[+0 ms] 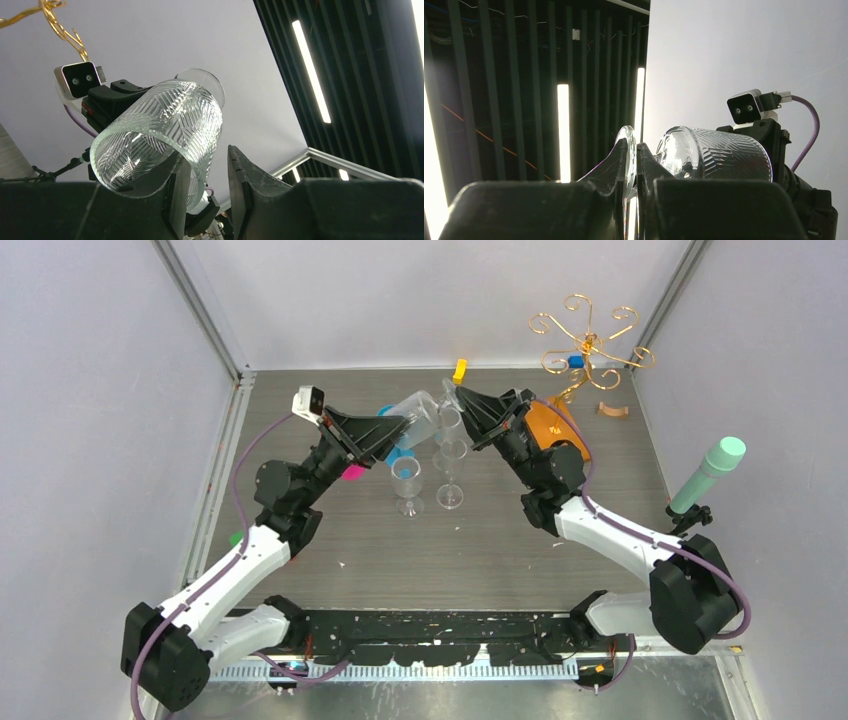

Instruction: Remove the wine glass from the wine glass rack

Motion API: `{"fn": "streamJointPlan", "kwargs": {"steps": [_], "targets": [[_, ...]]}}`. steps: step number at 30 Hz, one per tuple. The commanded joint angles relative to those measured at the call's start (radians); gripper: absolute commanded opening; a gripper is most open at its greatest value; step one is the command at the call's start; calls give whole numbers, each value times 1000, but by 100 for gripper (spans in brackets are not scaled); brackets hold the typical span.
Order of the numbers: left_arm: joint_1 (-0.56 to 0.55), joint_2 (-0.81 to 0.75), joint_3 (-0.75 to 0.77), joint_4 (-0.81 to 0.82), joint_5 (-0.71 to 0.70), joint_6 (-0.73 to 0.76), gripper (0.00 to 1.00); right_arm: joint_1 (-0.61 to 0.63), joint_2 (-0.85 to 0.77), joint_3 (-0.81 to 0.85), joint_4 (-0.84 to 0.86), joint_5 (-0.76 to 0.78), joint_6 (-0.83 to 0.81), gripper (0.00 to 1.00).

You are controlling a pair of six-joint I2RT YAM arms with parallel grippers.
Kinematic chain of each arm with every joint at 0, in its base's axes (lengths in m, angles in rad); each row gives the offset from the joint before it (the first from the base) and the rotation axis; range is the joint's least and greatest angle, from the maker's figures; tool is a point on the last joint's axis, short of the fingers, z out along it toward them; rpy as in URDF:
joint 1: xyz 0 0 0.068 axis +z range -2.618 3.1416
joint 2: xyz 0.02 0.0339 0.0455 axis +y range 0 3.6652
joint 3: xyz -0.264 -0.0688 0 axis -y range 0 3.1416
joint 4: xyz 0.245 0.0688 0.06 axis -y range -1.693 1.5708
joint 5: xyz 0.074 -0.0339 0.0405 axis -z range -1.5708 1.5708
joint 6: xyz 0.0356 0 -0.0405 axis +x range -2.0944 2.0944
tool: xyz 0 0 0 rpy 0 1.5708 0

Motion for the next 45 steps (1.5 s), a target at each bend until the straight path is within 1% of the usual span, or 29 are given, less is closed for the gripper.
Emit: {"fn": "streamJointPlan", "kwargs": {"steps": [1, 5, 6, 7, 9, 10, 11, 12, 13, 14, 15, 16, 17, 18, 20, 22, 23, 25, 28, 29, 30, 31, 32, 33, 34, 35, 38, 42, 45], "targets": [[-7, 4, 28, 111, 43, 2, 33, 14, 31, -8, 53, 31, 129, 0], [-7, 2, 29, 108, 46, 23, 11, 16, 47, -15, 69, 38, 135, 0], [-7, -2, 30, 100, 46, 31, 4, 16, 47, -14, 71, 38, 134, 0], [-7, -5, 31, 88, 46, 45, 0, 16, 50, -12, 70, 36, 133, 0], [-7, -20, 35, 52, 46, 78, 0, 16, 54, -7, 70, 32, 126, 1], [-7, -30, 36, 30, 46, 101, 0, 16, 55, -7, 70, 31, 123, 4], [-7, -43, 38, 0, 44, 131, 0, 16, 55, -9, 69, 31, 116, 16], [-7, -64, 41, -35, 41, 161, 0, 16, 53, -10, 66, 33, 110, 23], [-7, -84, 45, -76, 36, 202, 0, 16, 50, -9, 55, 30, 92, 38], [-7, -107, 52, -128, 28, 241, 0, 16, 47, -8, 47, 24, 82, 45], [-7, -132, 63, -181, 20, 295, 0, 16, 41, -2, 22, 20, 57, 58], [-7, -155, 77, -277, 5, 353, 0, 16, 37, 0, 6, 11, 42, 67], [-7, -182, 96, -359, -13, 418, 0, 16, 27, 6, -32, 5, 9, 71], [-7, -207, 119, -449, -35, 501, 0, 16, 22, 9, -50, -4, -9, 77], [-7, -254, 189, -678, -118, 693, 0, 16, 1, 14, -119, -13, -98, 82], [-7, -286, 264, -932, -266, 856, 0, 16, -32, 21, -240, -19, -173, 84], [-7, -298, 290, -1020, -330, 929, 0, 16, -56, 28, -327, -21, -197, 84], [-7, -315, 327, -1156, -491, 1050, 0, 16, -93, 41, -455, -23, -275, 84], [-7, -328, 356, -1300, -596, 1136, 0, 16, -148, 83, -623, -13, -407, 85], [-7, -328, 361, -1339, -611, 1154, 0, 16, -156, 96, -723, -10, -440, 84], [-7, -327, 365, -1376, -621, 1167, 0, 16, -173, 129, -774, -3, -508, 85], [-7, -322, 370, -1414, -626, 1178, 0, 15, -180, 146, -880, 9, -548, 85], [-7, -314, 375, -1454, -628, 1186, 0, 15, -193, 179, -930, 15, -631, 84], [-7, -303, 380, -1492, -628, 1191, 0, 16, -198, 194, -1011, 28, -671, 84], [-7, -288, 386, -1539, -629, 1195, 0, 16, -211, 222, -1051, 36, -745, 85], [-7, -268, 393, -1575, -628, 1198, 0, 16, -215, 235, -1130, 57, -810, 84], [-7, -190, 415, -1646, -615, 1205, 0, 16, -234, 283, -1284, 102, -905, 85], [-7, -59, 439, -1679, -577, 1207, 0, 16, -255, 298, -1370, 154, -972, 84], [-7, 48, 450, -1663, -551, 1205, 0, 16, -287, 290, -1400, 210, -994, 84]]}}
